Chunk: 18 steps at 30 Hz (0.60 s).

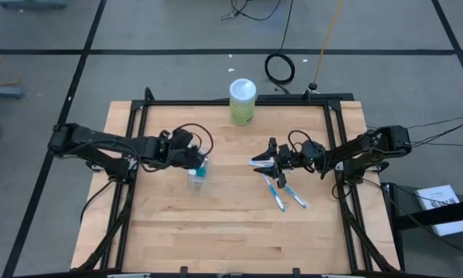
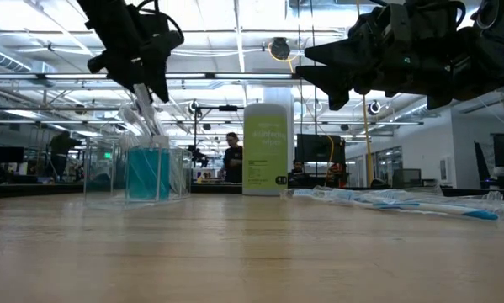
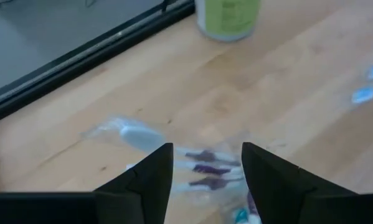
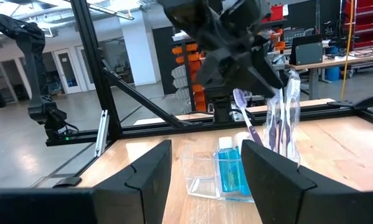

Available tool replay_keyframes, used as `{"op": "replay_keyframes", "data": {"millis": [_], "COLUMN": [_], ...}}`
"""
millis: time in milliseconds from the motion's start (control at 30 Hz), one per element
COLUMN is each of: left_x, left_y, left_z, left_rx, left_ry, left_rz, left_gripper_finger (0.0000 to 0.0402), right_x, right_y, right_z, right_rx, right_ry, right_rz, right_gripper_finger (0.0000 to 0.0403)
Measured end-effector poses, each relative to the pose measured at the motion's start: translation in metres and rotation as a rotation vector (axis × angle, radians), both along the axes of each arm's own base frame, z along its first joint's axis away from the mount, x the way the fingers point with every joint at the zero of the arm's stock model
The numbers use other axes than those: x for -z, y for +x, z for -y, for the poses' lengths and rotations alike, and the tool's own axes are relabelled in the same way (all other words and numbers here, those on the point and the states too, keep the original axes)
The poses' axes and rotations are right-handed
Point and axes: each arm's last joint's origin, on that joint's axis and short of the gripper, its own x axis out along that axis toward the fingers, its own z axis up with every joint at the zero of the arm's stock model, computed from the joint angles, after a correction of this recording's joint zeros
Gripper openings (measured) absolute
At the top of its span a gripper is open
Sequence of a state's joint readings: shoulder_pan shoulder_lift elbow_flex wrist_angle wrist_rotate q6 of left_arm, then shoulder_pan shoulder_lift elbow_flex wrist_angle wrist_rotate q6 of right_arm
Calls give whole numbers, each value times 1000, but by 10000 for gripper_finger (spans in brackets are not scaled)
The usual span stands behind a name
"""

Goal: Pick & Place toothbrushing station
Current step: Put the blue toothbrush into the transparent organizer

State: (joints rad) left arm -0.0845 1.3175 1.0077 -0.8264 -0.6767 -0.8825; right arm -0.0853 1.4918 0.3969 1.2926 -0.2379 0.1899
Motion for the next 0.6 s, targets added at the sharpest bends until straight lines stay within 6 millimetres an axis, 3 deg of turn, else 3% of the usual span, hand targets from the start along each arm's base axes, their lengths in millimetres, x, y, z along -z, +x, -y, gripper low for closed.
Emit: {"op": "replay_keyframes", "data": {"millis": [133,300,433,600], "left_x": [-12,-46,-69,-70], "left_y": [-2,-10,-25,-37], "left_z": [6,29,49,68], "left_rx": [55,222,301,261], "left_ry": [29,169,324,449], "left_rz": [72,253,327,322], "left_gripper_finger": [188,188,188,188], "right_x": [1,8,15,27], "right_y": [0,-2,-10,-29], "right_z": [0,0,3,11], "right_rx": [-2,2,120,334], "right_ry": [1,-36,-113,-232], "right_rz": [-14,-137,-352,-750], "right_gripper_finger": [187,187,187,187]}}
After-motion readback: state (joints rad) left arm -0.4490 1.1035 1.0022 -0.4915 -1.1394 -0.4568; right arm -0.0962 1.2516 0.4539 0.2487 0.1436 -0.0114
